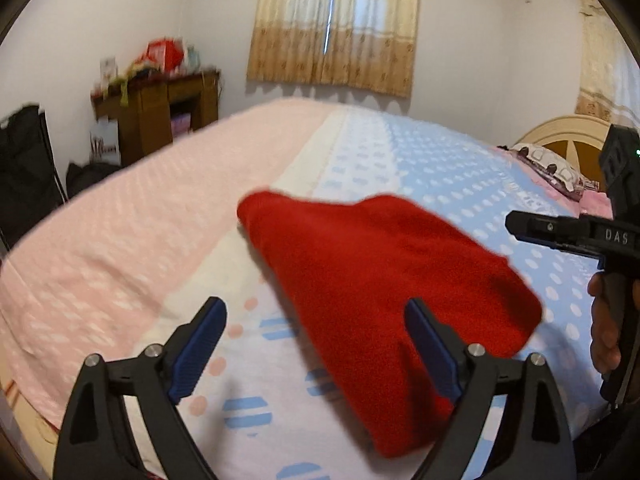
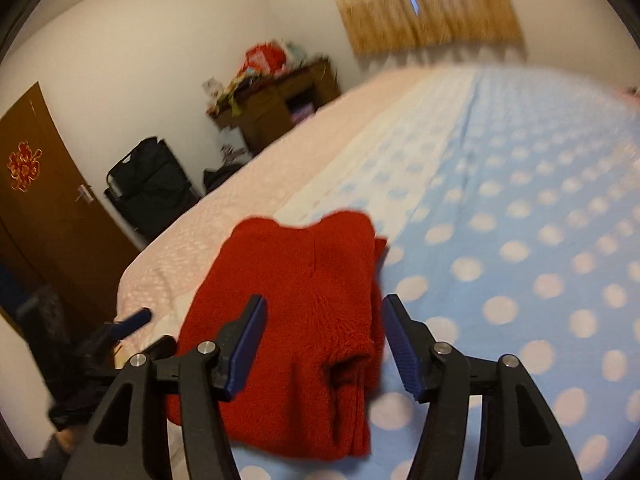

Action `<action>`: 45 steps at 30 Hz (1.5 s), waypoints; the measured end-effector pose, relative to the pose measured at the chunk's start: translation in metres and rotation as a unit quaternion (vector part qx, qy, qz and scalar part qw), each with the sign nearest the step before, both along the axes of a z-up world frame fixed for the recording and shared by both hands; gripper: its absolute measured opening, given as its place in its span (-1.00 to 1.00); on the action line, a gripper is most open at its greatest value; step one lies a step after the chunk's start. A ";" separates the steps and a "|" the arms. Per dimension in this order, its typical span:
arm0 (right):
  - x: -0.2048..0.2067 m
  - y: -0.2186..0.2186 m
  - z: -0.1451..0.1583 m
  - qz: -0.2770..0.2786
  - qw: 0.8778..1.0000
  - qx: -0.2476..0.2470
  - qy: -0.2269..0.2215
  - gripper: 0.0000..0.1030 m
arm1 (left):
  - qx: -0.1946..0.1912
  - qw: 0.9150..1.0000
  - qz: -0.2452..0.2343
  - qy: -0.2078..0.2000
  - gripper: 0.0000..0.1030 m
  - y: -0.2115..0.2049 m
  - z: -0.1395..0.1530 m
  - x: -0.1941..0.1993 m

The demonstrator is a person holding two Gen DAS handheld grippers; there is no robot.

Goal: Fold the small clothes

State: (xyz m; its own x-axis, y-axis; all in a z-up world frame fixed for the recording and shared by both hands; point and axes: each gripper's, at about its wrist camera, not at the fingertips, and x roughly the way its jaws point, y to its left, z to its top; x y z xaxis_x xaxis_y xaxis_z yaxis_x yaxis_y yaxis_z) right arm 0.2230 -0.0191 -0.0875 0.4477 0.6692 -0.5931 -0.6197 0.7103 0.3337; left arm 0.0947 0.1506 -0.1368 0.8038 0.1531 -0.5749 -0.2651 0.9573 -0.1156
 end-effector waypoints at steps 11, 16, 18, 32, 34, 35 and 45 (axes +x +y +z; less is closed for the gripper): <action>-0.055 -0.014 0.042 -0.014 0.996 -0.026 -0.085 0.28 | 0.023 0.998 -0.018 -0.061 0.97 -0.015 0.047 -0.020; -0.068 -0.015 0.049 -0.015 0.994 -0.027 -0.101 0.29 | 0.028 0.997 -0.020 -0.073 0.98 -0.019 0.054 -0.024; -0.071 -0.015 0.051 -0.014 0.994 -0.027 -0.103 0.30 | 0.027 0.996 -0.020 -0.078 0.98 -0.020 0.056 -0.026; -0.081 -0.016 0.055 -0.015 0.994 -0.023 -0.107 0.30 | 0.028 0.995 -0.020 -0.089 0.98 -0.025 0.061 -0.032; -0.082 -0.017 0.055 -0.016 0.994 -0.023 -0.106 0.30 | 0.029 0.996 -0.021 -0.088 0.98 -0.026 0.060 -0.032; -0.082 -0.017 0.055 -0.016 0.994 -0.022 -0.106 0.30 | 0.030 0.996 -0.021 -0.087 0.98 -0.026 0.059 -0.032; -0.082 -0.018 0.055 -0.018 0.994 -0.020 -0.108 0.30 | 0.030 0.996 -0.022 -0.086 0.98 -0.029 0.059 -0.031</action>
